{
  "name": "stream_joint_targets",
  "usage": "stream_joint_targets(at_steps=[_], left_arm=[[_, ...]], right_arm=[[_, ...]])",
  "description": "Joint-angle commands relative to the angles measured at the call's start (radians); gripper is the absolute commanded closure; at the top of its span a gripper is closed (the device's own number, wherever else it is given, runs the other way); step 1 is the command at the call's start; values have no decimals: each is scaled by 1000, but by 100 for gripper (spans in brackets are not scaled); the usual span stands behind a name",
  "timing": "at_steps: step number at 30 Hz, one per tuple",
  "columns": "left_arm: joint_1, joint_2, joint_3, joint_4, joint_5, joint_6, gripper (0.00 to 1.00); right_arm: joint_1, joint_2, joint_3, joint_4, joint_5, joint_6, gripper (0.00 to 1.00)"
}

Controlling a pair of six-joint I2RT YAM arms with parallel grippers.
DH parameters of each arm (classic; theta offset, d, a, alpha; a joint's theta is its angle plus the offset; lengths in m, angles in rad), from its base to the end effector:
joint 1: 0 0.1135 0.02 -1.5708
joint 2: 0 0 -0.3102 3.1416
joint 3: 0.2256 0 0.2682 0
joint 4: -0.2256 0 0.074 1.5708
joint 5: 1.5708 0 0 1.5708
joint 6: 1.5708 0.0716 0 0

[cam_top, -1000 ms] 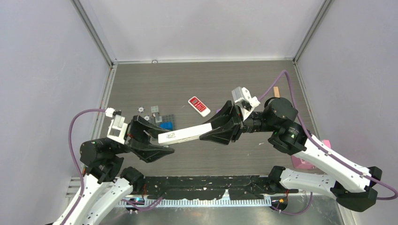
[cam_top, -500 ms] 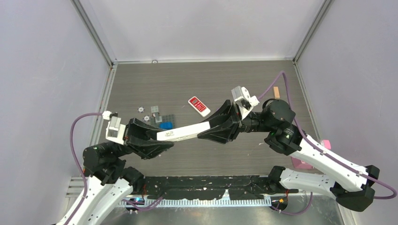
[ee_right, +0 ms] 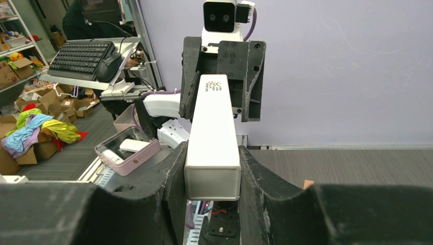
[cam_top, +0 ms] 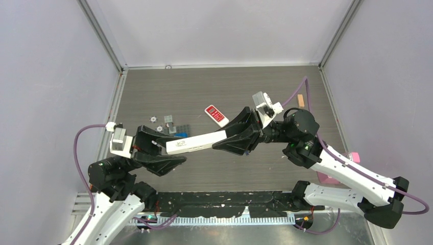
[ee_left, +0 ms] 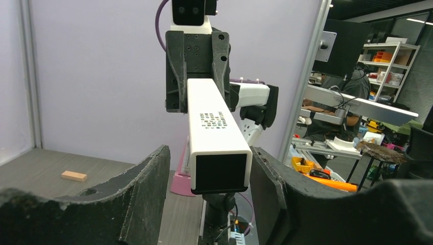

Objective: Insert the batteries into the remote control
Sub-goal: Pick up the remote control from the center of the board.

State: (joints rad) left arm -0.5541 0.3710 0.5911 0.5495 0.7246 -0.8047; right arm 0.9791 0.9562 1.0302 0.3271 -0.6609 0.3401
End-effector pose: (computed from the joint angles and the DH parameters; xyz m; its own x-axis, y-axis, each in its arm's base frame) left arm 0.0299 -0.0743 0.4304 -0.1654 -0.5322 -0.8303 0.9802 0.0039 -0.1977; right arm 0.0849 0.2051 0.4971 -0.1184 0.2959 -0.9478 -0.9875 -0.1352 0.0812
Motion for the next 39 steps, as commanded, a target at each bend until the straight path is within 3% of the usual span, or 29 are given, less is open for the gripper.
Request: stream_joint_targets(at_steps=[1,21,28,36,39], left_arm=[[0,6,10,46,-29,-2,41],[-1,18,-23,98,-51,-21,39],[-1,15,-17,109,-68,-19,46],[-1,12,-19,120,-70,-23,44],[-1,14,-18,125,-66,-27,50]], right_arm=[[3,3,-5,98,-9,12,94],[3,24,-30,191,29,35,94],[4,30,-34,200,27,47,94],[4,40,-40,212,28,51,94],[6,42,-41,219,28,55,94]])
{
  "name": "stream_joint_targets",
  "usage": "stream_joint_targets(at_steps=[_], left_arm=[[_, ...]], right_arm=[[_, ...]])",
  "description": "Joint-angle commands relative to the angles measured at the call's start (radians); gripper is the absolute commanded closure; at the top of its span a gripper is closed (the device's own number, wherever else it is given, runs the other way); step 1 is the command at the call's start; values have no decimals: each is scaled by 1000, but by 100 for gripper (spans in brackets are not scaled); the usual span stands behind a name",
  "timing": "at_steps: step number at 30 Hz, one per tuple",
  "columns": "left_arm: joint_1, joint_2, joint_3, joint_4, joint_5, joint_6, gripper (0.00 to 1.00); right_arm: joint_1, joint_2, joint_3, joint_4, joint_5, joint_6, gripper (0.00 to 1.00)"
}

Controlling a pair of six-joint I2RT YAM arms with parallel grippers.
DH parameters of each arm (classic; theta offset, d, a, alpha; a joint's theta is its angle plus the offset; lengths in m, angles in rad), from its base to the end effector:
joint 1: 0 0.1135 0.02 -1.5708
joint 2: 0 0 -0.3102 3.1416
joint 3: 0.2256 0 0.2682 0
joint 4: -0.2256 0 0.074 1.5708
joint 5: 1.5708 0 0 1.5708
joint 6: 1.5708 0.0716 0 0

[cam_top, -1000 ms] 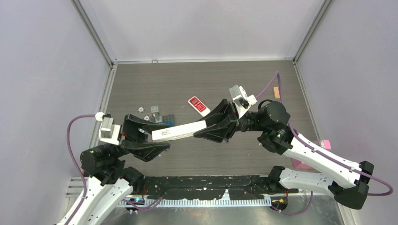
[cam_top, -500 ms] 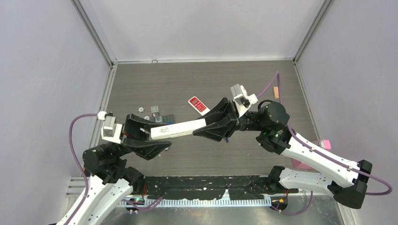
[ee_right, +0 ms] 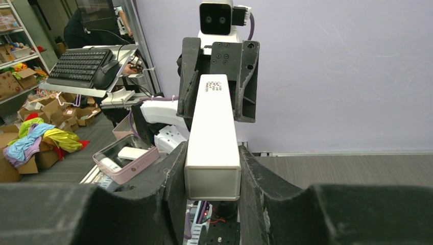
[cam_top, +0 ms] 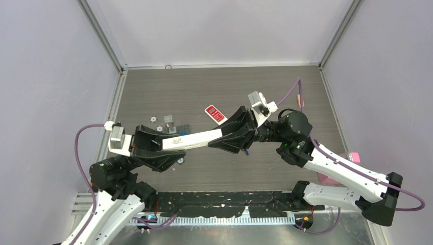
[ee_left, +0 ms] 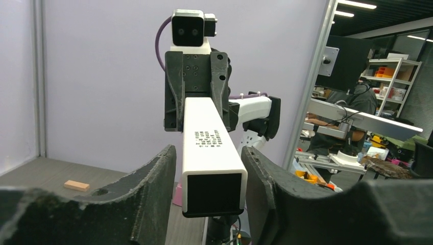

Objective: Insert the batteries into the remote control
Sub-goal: Pick up the remote control from the center of the board.

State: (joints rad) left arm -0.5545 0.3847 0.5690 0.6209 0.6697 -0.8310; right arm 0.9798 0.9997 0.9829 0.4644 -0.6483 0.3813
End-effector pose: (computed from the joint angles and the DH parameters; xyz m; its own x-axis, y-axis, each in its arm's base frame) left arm 0.0349 -0.0739 0.4306 -0.1618 -0.5809 -0.7977 0.9775 0.0163 -0.2101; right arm 0.0938 0.2174 0.4868 -0.1354 0.3307 -0.9340 -0.9856 -0.1410 0.0929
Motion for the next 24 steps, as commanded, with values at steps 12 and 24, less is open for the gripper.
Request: stream_joint_targets(at_steps=[12,24], left_arm=[[-8,12,3,60,-7,3,100],[-8,-25,-17,-56,74,302,100]], right_arm=[[5,0,7,84,25,31,94],[3,-90,-34,-107,59,181,14]])
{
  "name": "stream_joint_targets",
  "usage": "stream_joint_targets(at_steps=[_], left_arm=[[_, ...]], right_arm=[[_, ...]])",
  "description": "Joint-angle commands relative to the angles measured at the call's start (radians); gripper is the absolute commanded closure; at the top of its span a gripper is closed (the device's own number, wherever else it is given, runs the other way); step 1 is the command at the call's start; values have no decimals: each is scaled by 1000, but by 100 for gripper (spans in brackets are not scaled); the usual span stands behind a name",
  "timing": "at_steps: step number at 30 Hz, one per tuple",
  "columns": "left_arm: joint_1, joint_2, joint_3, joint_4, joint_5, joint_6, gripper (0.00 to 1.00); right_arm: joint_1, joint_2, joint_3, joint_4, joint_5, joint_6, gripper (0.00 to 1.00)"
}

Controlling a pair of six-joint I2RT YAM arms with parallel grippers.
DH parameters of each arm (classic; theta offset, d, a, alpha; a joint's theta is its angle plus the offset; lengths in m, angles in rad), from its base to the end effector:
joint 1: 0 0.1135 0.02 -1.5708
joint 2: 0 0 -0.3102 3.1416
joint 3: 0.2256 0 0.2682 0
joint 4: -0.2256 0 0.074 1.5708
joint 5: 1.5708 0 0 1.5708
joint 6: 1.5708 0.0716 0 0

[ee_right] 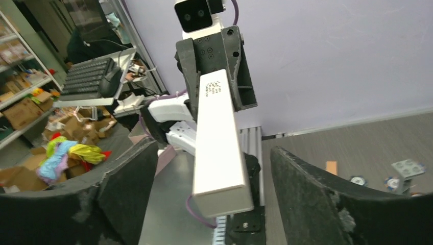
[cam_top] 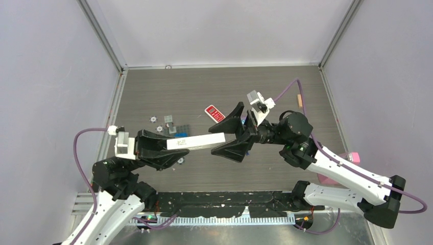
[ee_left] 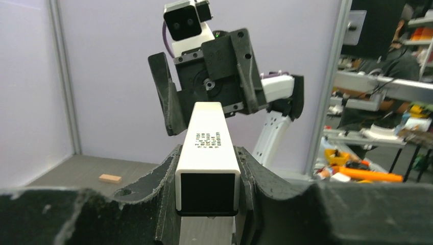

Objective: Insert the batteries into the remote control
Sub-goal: Pick up the remote control from the center of the board, then remove the battery cover from the remote control.

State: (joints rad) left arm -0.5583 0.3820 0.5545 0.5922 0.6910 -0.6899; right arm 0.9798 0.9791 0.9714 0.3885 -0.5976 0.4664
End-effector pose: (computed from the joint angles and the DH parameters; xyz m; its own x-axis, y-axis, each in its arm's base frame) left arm 0.0374 -0.0772 0.4225 -0.0552 -0.5438 -0.8374 0.9894 0.0828 -0.1189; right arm 0.0961 0.2155 0.4784 -0.2546 0.2877 -0.9232 -0.9662 -0.1148 0.2307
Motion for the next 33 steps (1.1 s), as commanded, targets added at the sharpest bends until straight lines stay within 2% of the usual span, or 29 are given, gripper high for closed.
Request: stream_joint_targets(at_steps=[1,3,7,11,13,20,27,30,33], left_arm=[[-4,-26,1,-48,69,193,100],[-5,-27,17,-95,115,261,100],[-4,-7,58,-176,219,368,100],[-5,20,74,-183,272,413,100],[-5,23,78,-187,272,437,100],[-5,17,76,-191,270,444,100],[-5,-5,62,-184,218,442,100],[-5,-23,49,-180,179,447,100],[-5,-43,39,-185,138,455,100]], right_arm=[[3,-80,-28,-48,19,139,10],[3,-118,-44,-77,53,212,6],[3,-124,-72,-167,126,382,5],[2,-92,-140,-114,140,536,6],[2,-74,-176,-63,144,577,9],[3,-30,-213,50,150,630,33],[3,1,-254,176,133,724,45],[3,10,-278,242,119,774,45],[3,7,-300,297,112,813,35]])
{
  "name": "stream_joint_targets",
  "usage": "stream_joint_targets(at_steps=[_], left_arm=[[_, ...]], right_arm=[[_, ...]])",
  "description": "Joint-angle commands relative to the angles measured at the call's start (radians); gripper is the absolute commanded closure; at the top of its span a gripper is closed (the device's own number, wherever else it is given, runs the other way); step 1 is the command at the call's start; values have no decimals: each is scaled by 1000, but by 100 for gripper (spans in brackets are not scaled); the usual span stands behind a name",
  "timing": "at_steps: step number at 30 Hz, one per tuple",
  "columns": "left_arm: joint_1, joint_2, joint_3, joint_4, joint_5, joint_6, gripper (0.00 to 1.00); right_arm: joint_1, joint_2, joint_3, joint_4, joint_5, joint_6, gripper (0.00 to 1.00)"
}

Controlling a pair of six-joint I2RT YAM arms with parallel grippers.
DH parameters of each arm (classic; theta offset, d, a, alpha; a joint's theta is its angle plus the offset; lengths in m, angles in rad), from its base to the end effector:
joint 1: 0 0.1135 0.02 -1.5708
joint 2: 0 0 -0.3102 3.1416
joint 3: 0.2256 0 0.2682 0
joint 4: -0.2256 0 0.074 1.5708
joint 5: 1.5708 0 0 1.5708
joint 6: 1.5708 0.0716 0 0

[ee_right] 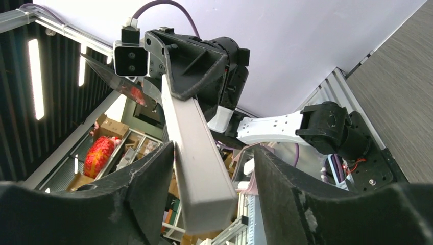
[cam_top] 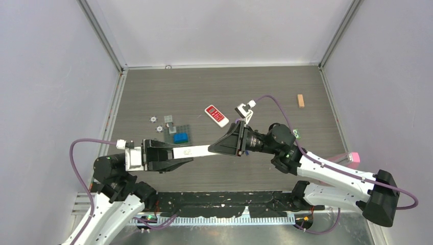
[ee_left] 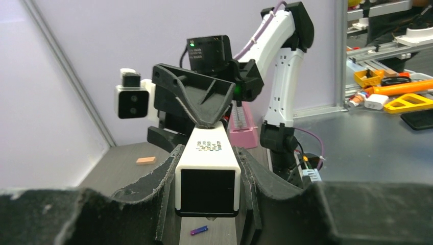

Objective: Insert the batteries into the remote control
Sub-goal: Remove the battery cover from the remote control.

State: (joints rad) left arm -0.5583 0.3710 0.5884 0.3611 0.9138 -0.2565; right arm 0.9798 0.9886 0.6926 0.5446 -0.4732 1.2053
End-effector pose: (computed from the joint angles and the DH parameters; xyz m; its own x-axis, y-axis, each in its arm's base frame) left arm 0.0309 -0.0861 0.4053 0.2238 -0.3225 -0.9197 0.9745 0.0878 0.2064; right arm 0.1125 0.2262 0.3876 -0.8712 0.1937 -0.4511 -0.4802 -0.1447 0.8652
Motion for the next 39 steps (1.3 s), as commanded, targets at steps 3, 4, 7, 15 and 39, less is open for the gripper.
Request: stream_joint_targets(at_steps=[3,4,7,15,39], left_arm=[[-4,-40,4,43,-106,25,100],[-4,-41,3,42,-112,25,100],[-5,-48,0,44,-120,25,100],[-5,-66,-2,14,-123,25,100],[-4,-117,-11,-34,-166,6,100]], right_arm=[[3,-11,-33,166,-20,90,28],[3,-11,-33,171,-24,95,28],[3,-8,-37,181,-23,108,35],[3,32,-80,291,5,170,62],[-48,-63,-133,153,96,109,30]])
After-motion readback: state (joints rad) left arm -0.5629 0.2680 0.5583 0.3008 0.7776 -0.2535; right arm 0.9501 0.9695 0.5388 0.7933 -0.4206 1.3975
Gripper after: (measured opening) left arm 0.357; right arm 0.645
